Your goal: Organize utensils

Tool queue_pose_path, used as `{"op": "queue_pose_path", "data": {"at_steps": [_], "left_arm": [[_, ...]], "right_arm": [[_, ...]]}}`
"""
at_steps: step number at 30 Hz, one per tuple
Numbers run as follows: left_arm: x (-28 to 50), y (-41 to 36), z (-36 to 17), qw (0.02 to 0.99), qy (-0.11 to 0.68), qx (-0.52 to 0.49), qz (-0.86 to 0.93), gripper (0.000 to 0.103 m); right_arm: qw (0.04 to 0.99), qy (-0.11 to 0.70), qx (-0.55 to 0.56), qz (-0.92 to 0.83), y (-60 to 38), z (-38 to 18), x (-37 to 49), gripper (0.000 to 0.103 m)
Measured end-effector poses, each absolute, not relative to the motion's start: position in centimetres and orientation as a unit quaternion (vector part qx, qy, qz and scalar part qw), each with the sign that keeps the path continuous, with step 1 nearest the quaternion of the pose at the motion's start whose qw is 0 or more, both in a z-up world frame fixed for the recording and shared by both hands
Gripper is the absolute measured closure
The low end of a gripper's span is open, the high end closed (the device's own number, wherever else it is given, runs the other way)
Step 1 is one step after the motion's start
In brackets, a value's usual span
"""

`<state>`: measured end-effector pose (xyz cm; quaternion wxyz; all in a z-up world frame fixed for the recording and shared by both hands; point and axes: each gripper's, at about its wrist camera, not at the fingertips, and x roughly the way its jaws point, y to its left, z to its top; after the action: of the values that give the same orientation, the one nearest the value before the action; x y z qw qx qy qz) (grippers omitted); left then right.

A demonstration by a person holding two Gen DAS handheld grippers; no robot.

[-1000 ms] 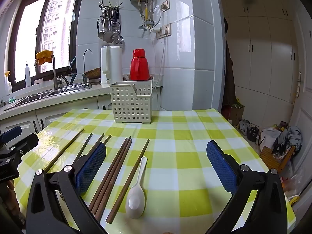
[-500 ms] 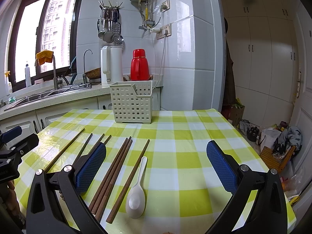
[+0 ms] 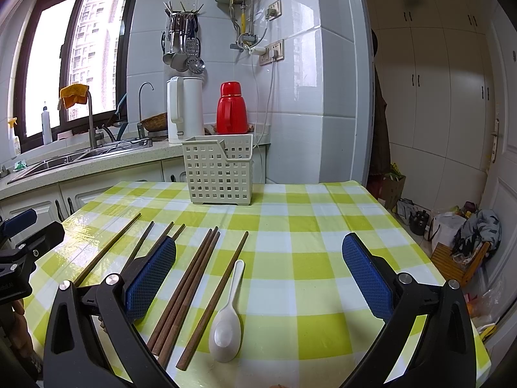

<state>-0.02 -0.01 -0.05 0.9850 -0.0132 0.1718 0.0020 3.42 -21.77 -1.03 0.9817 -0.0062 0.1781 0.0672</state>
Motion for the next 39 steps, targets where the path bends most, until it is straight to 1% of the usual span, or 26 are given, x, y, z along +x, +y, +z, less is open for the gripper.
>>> {"op": "queue_pose_path", "data": {"at_steps": [39], "left_arm": [[0.25,-0.74,-0.05,0.985,0.171,-0.014,0.002,0.004]], "right_arm": [[0.982,0.178,-0.006,0.067,-21.74,-0.86,3.41,0.007]]}}
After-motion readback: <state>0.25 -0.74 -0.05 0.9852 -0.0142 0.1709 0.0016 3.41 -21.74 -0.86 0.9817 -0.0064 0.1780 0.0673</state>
